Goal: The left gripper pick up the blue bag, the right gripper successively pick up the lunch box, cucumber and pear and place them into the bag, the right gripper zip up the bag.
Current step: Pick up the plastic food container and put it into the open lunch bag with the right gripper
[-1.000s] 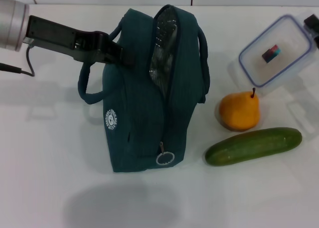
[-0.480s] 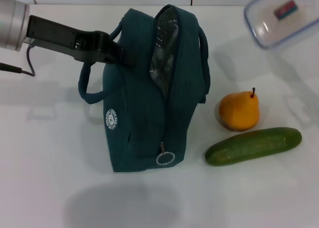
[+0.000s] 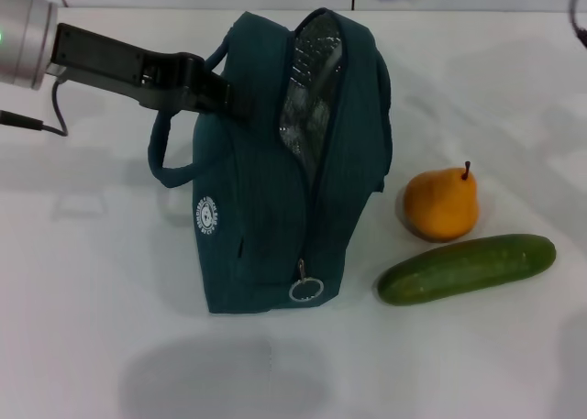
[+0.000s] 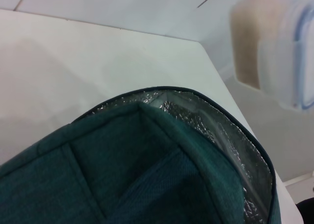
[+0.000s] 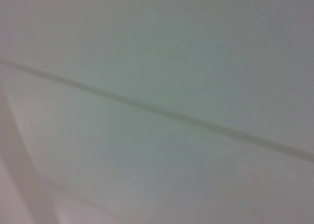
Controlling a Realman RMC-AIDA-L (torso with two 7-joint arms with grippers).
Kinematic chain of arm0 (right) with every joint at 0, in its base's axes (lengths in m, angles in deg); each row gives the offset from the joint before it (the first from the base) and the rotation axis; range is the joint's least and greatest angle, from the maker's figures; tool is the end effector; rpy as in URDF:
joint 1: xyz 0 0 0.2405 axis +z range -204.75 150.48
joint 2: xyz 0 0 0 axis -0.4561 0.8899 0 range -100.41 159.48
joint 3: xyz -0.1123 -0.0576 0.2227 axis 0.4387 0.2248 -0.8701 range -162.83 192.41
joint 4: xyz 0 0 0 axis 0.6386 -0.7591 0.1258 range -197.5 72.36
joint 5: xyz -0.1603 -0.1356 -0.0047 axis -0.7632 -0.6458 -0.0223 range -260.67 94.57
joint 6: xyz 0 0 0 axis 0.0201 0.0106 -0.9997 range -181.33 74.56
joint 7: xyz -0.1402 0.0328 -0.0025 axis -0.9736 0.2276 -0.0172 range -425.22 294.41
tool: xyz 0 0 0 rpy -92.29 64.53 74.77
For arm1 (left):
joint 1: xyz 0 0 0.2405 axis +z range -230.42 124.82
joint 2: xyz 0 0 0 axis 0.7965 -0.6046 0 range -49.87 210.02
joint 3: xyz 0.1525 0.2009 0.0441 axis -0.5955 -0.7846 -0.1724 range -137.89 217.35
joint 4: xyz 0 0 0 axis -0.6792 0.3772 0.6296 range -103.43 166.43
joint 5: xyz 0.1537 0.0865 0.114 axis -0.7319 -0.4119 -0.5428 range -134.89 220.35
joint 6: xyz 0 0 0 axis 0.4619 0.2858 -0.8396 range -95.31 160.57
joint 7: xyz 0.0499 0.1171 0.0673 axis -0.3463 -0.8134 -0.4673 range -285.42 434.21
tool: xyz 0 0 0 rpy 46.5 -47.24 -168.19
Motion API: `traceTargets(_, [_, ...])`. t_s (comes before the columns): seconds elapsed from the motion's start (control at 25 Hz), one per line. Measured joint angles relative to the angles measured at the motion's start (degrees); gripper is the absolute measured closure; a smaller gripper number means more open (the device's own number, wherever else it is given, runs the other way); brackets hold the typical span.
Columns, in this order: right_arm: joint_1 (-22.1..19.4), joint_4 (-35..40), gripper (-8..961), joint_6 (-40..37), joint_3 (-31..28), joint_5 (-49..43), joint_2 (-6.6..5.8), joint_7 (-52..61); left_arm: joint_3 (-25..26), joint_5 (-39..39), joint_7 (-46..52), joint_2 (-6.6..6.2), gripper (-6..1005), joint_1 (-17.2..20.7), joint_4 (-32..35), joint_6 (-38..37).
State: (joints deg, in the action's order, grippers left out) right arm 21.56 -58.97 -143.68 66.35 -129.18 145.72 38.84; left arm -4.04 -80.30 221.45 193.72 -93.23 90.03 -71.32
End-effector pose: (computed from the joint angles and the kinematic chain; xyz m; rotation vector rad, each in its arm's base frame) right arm 0.1535 0.4063 0.0281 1.8444 -1.3811 -2.0843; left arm -0.1830 0.3669 0.0734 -2.6398 -1.6241 -0.4145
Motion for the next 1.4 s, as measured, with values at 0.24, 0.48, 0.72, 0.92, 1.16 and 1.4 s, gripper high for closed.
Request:
traceTargets(0.24, [5.46,-3.7,839,0.8,2.41,-0.32,0.0,0.04,-0.21,0.94,-0.08,0.08,959,-0.24,0.0,0.04])
traceTargets(0.48, [7.95,-6.27,835,2.53,4.31,-3.01,0.0,-0.3,-0.35,1.93,-0.3,0.09,959,-0.18,0.0,0.07])
traceTargets(0.72, [4.75,-7.95,831,3.65,4.11,-6.9,0.0,-0.4,-0.01,1.93,-0.59,0.09,959,0.17,0.01,0.54])
traceTargets(0.92, [0.49,-7.35,828,4.12,4.24,-8.63,0.0,-0.63,-0.01,1.8,-0.61,0.1,959,0.22,0.01,1.11])
traceTargets(1.16, [0.75,-7.44,824,6.43,4.07,-12.76,0.0,-1.21,-0.28,1.65,-0.63,0.46,959,-0.04,-0.05,1.14])
traceTargets(1.4, [4.84,-9.15,820,9.73,3.75,-17.56,0.0,-1.24,-0.35,1.78,-0.83,0.69,959,-0.12,-0.09,1.14])
